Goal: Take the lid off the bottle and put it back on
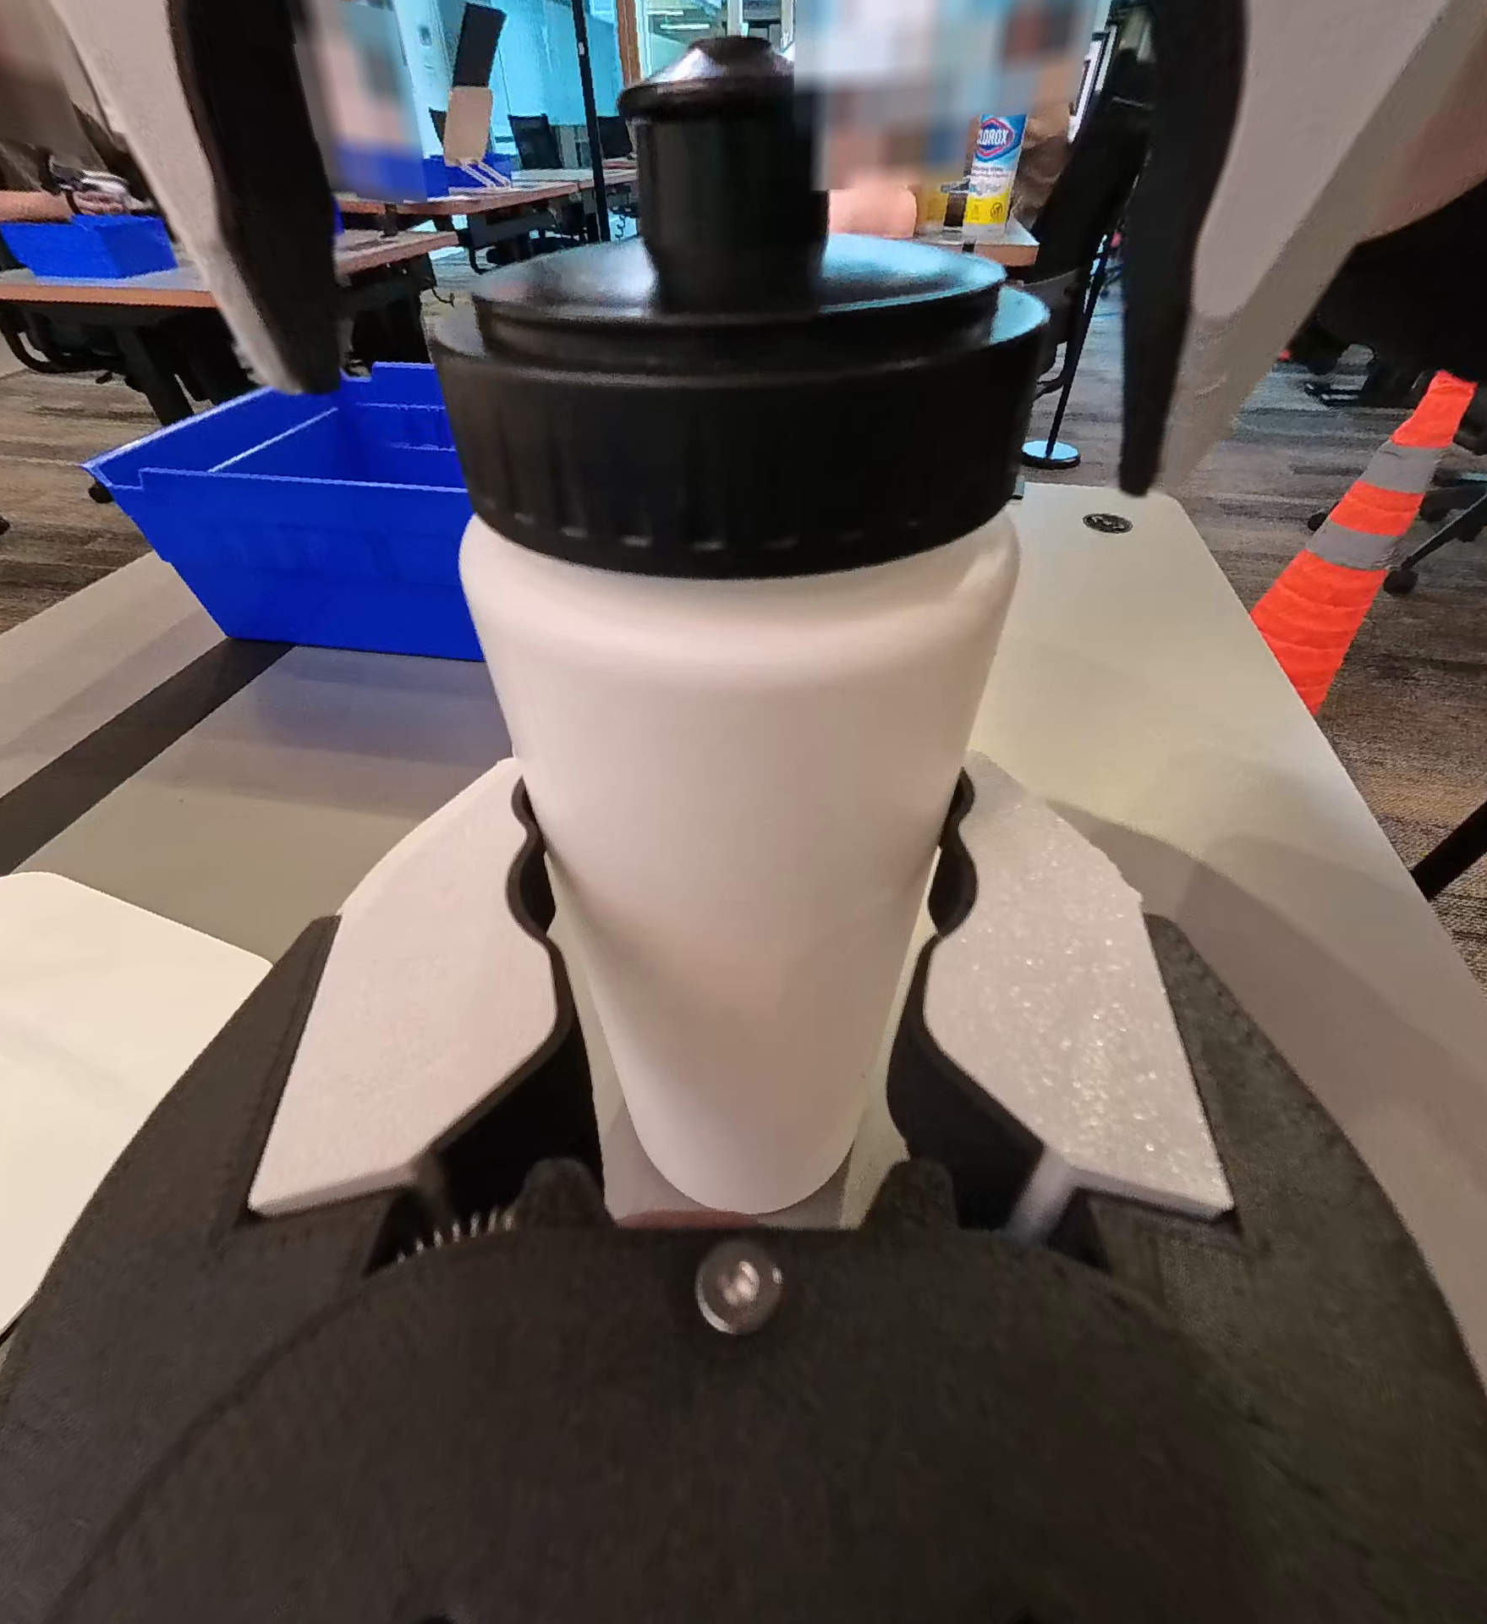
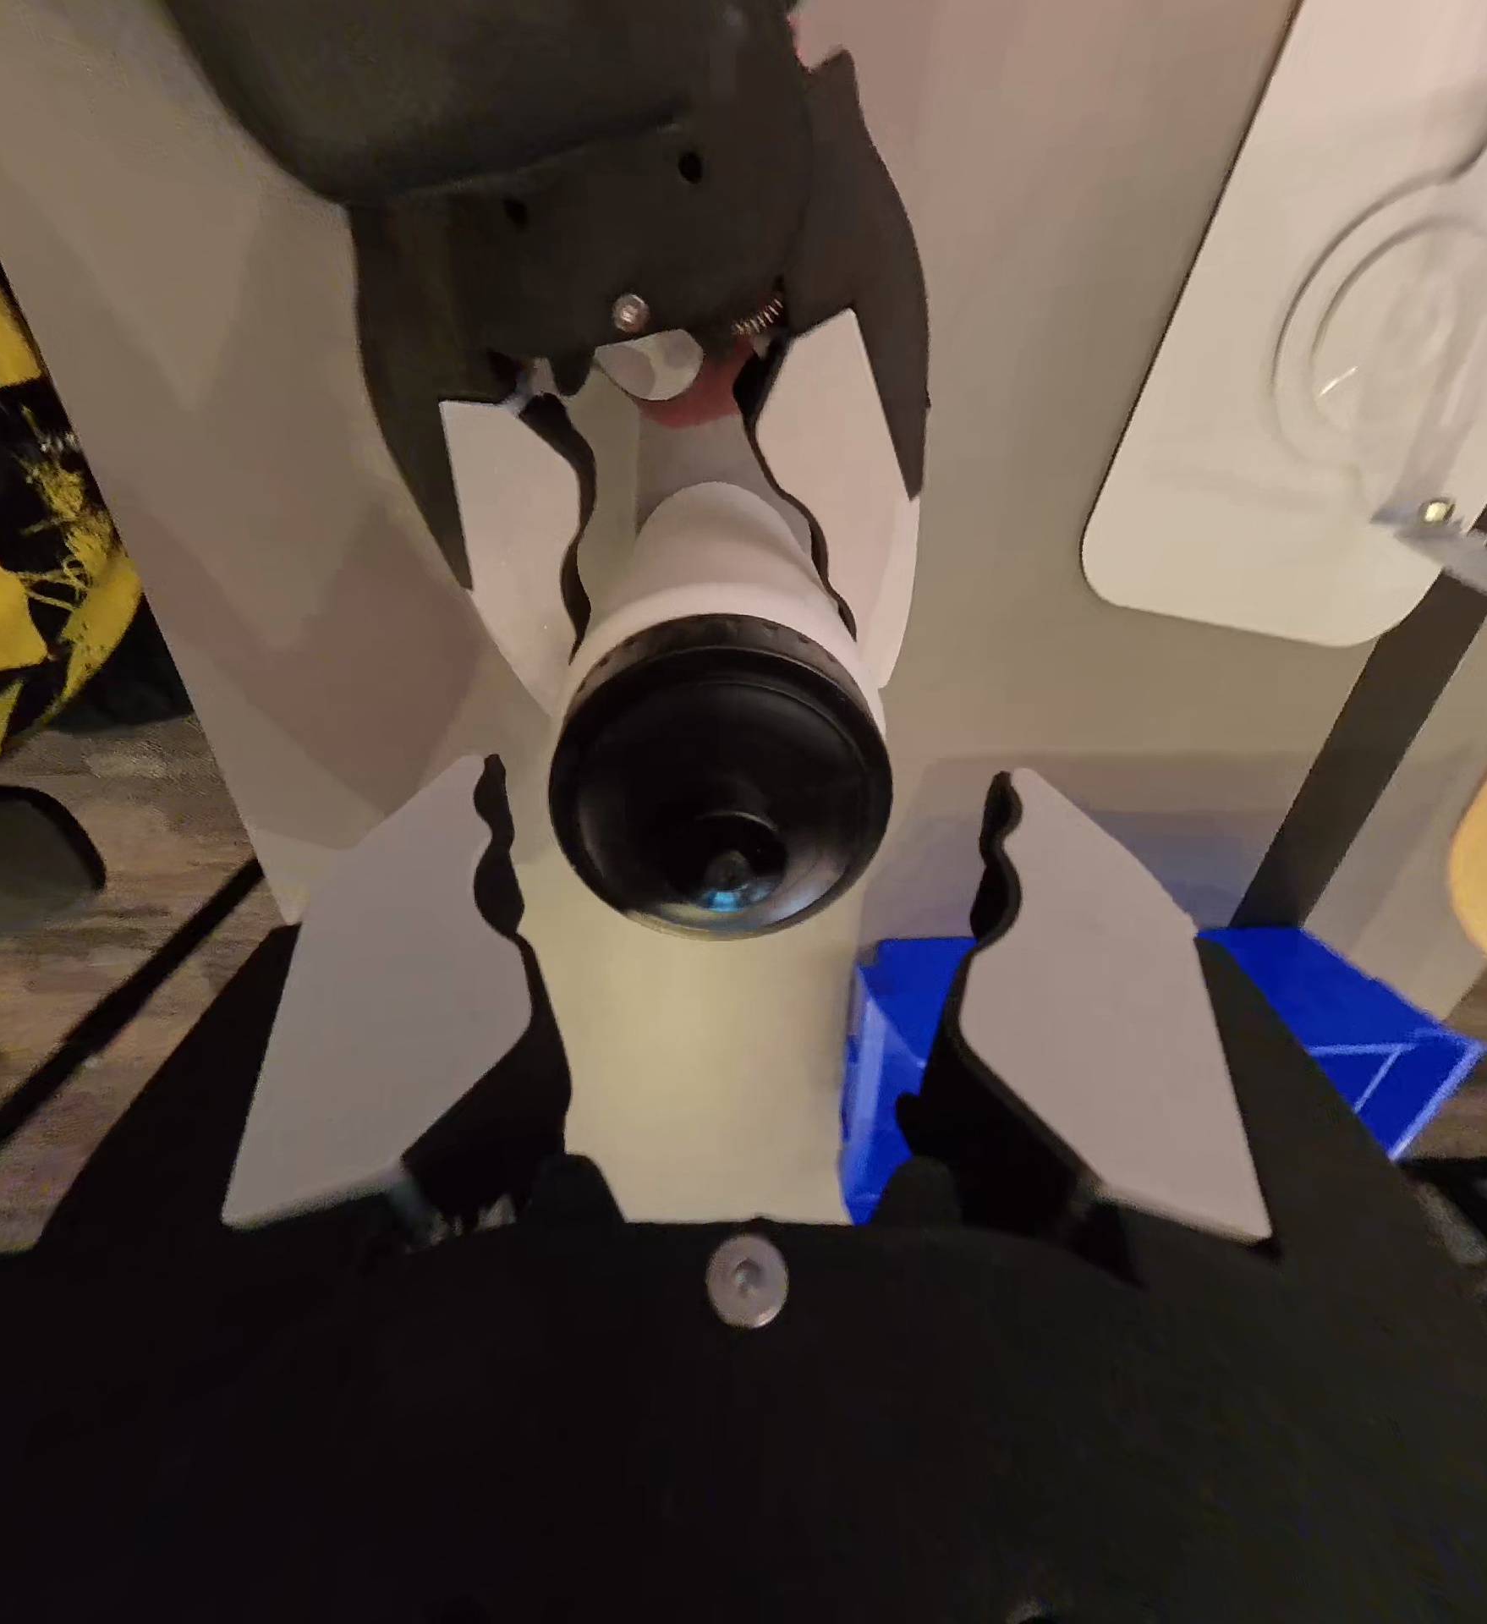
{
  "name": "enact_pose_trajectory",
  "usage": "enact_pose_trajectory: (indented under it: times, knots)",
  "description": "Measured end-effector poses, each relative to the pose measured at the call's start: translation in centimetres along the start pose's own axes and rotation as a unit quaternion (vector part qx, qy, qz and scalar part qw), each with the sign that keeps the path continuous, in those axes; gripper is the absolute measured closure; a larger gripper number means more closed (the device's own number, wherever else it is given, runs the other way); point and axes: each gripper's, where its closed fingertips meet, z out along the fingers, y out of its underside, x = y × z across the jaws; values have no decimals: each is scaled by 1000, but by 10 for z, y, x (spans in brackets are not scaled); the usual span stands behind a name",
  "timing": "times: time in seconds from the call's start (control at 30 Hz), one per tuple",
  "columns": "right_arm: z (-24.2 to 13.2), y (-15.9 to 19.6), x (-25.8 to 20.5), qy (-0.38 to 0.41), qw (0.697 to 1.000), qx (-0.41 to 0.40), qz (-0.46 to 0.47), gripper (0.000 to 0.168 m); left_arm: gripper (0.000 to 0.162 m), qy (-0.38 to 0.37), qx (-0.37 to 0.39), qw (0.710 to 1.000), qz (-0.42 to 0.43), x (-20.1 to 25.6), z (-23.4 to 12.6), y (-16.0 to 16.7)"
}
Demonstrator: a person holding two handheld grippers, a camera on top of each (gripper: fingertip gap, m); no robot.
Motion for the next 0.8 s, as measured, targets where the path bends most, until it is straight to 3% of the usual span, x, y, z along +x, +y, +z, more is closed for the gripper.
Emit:
enact_pose_trajectory:
  times: [0.07,0.17,0.23,0.4,0.5,0.57,0.67,0.8]
  knots:
    - [0,-5,0,10,999,8,-50,70,77,1,1,1000,-1,0,0,0]
    - [5,-1,-4,2,997,-21,-76,91,77,1,1,1000,0,0,0,0]
    - [5,-1,-5,5,998,-22,-66,91,77,1,1,1000,1,0,0,0]
    - [6,2,-3,-16,990,-22,135,91,77,-4,0,1000,-5,-2,1,-1]
    - [8,1,-5,-26,982,-16,184,90,77,-4,-1,1000,-1,0,1,0]
    - [10,1,-6,-33,987,-16,159,89,77,-5,-2,1000,0,0,1,0]
    - [7,1,-4,-15,996,-7,86,70,77,-5,-3,1000,0,0,1,0]
    - [-5,-5,-6,15,1000,8,-23,69,77,-4,-1,1000,-1,0,1,0]
